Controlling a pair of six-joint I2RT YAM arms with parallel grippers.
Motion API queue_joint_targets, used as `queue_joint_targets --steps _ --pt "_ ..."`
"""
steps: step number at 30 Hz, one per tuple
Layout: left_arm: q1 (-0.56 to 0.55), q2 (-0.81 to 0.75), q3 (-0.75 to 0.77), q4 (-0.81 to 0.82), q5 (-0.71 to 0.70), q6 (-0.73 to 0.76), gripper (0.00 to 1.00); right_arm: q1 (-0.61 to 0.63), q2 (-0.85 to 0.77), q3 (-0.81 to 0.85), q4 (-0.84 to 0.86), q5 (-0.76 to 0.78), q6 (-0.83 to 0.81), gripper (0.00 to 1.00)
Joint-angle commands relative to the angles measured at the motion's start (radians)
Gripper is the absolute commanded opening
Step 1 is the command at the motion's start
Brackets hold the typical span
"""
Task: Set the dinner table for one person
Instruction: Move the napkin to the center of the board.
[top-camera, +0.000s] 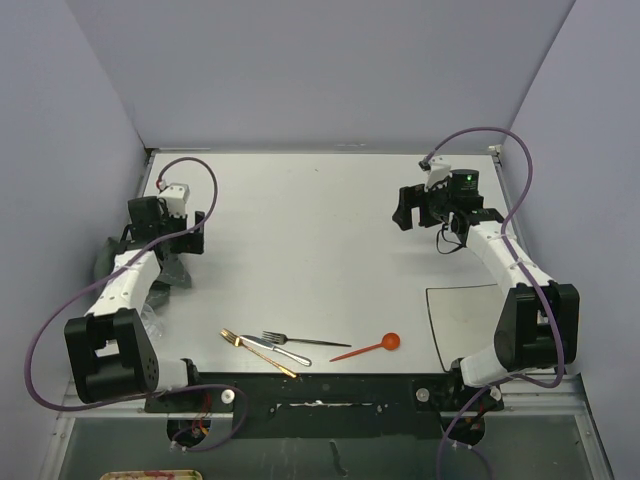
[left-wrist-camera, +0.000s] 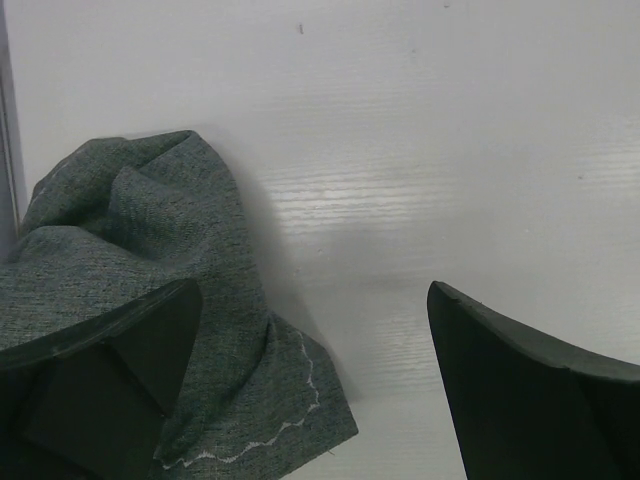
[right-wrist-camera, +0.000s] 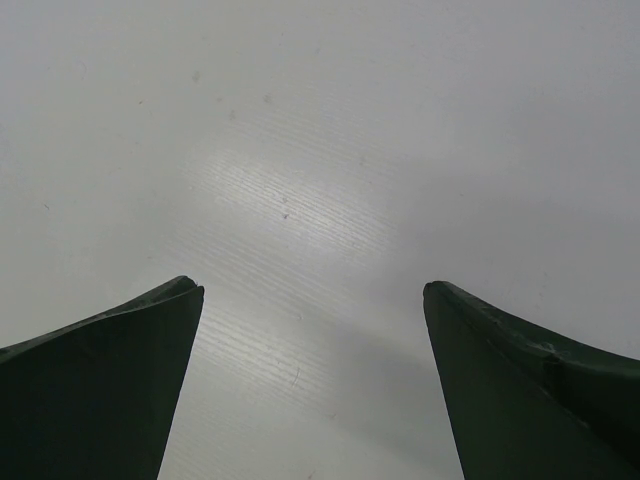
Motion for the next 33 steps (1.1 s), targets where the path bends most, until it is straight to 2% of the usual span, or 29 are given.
queue_joint_targets --steps 1,10,22,29,33 --pt "0.004 0.027 0.063 0.066 -0.135 0.022 0.98 0.004 -0.006 0.016 0.030 -0.014 -0.014 0.98" --pt "-0.013 -0.014 0.037 0.070 -0.260 0.067 0.98 0.009 0.023 0.027 0.020 -0.027 -0.022 0.98" --pt "-0.044 0.163 0.043 0.064 -0.320 0.062 0.97 0.014 0.037 0.039 0.005 -0.028 -0.024 0.98" --pt "-0.054 0.244 0.075 0.080 -0.351 0.067 0.80 0.012 0.034 0.039 0.002 -0.030 -0.026 0.98" --pt "-0.062 0.285 0.090 0.073 -0.364 0.071 0.66 0.012 0.033 0.041 0.001 -0.036 -0.026 0.98"
